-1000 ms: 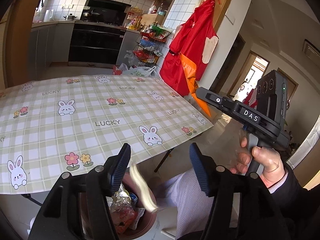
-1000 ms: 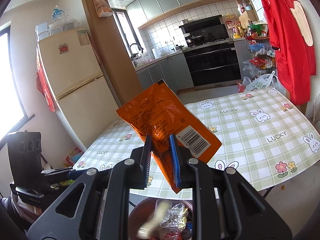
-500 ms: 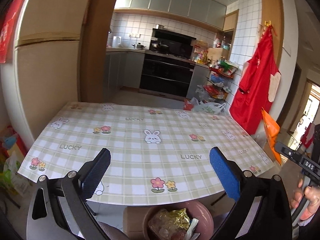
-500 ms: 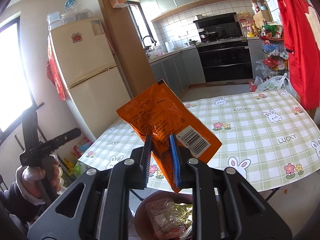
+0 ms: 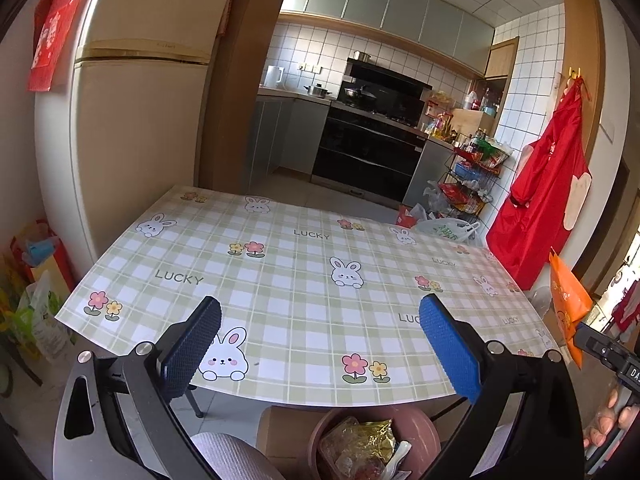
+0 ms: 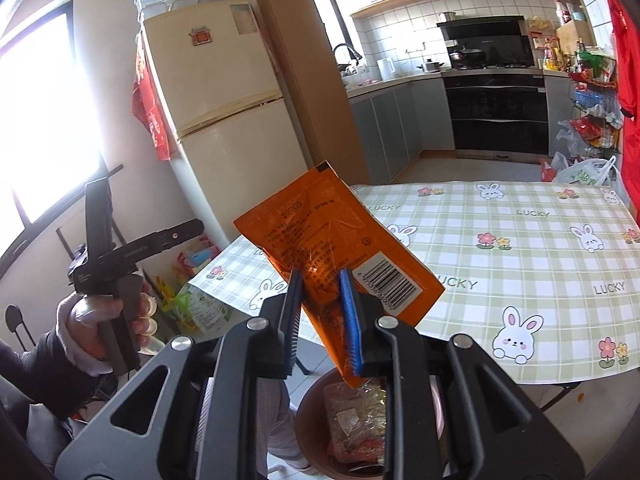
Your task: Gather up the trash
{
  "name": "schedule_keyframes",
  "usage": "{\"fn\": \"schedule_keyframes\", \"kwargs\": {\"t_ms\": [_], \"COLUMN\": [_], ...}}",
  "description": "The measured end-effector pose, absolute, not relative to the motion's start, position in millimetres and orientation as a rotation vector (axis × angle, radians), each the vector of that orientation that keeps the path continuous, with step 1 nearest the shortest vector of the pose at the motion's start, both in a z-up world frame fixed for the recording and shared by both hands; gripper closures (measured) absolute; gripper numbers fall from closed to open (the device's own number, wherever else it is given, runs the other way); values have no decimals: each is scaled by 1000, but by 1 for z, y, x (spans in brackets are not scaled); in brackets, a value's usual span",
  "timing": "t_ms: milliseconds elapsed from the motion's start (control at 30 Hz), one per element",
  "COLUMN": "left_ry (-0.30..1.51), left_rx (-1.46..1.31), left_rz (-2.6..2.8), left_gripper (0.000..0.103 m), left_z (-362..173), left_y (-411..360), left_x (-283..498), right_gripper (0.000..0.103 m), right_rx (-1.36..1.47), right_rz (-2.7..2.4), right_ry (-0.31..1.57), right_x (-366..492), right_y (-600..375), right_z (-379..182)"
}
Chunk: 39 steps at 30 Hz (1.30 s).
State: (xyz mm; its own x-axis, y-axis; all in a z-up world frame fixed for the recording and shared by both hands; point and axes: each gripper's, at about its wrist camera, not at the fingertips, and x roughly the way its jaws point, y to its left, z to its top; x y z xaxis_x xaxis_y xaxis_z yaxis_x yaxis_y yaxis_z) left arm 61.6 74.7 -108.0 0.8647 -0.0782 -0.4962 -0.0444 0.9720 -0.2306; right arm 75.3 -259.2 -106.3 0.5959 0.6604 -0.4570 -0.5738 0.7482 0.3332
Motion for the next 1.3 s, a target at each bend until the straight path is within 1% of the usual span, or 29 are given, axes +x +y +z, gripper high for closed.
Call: {"fn": "schedule_keyframes", "kwargs": {"t_ms": [333,433,500,533,567,600,633,667,700,800,1000,1300], "left_ry": [540,543,543,543,544,544,545,545,547,551,536,445], "left_rx": [-249,-248,-243,-244,-244,-243,-243,-241,-240,-212,-127,47], "left_rz": [-11,-14,-15,-16,-16,-16,-15,-16,-23,-37,-89,-156], "left_gripper": [6,6,6,6,6,6,6,6,6,6,6,6], "left_z": [-113,-114,-114,-114,-115,-115,-115,-116,-116,-116,-103,-59], "left_y": [77,76,75,75,75,74,74,74,73,70,55,13], "left_x": [66,67,67,67,67,67,67,67,67,68,72,77], "right_gripper": [79,73,64,62,55,45,40,26,16,7,6,6], "right_rx": [132,131,134,136,136,134,131,121,112,67,-43,-110], "right_rz": [770,763,744,727,710,681,651,603,574,514,405,298], "right_ry": [654,664,662,662,662,661,659,655,651,645,626,553], "right_x": [75,75,75,75,77,78,79,79,80,82,89,97], "right_y": [-237,-236,-237,-239,-240,-243,-245,-248,-251,-256,-270,-290], "right_z": [-118,-123,-123,-123,-123,-123,-123,-123,-122,-120,-108,-69]}}
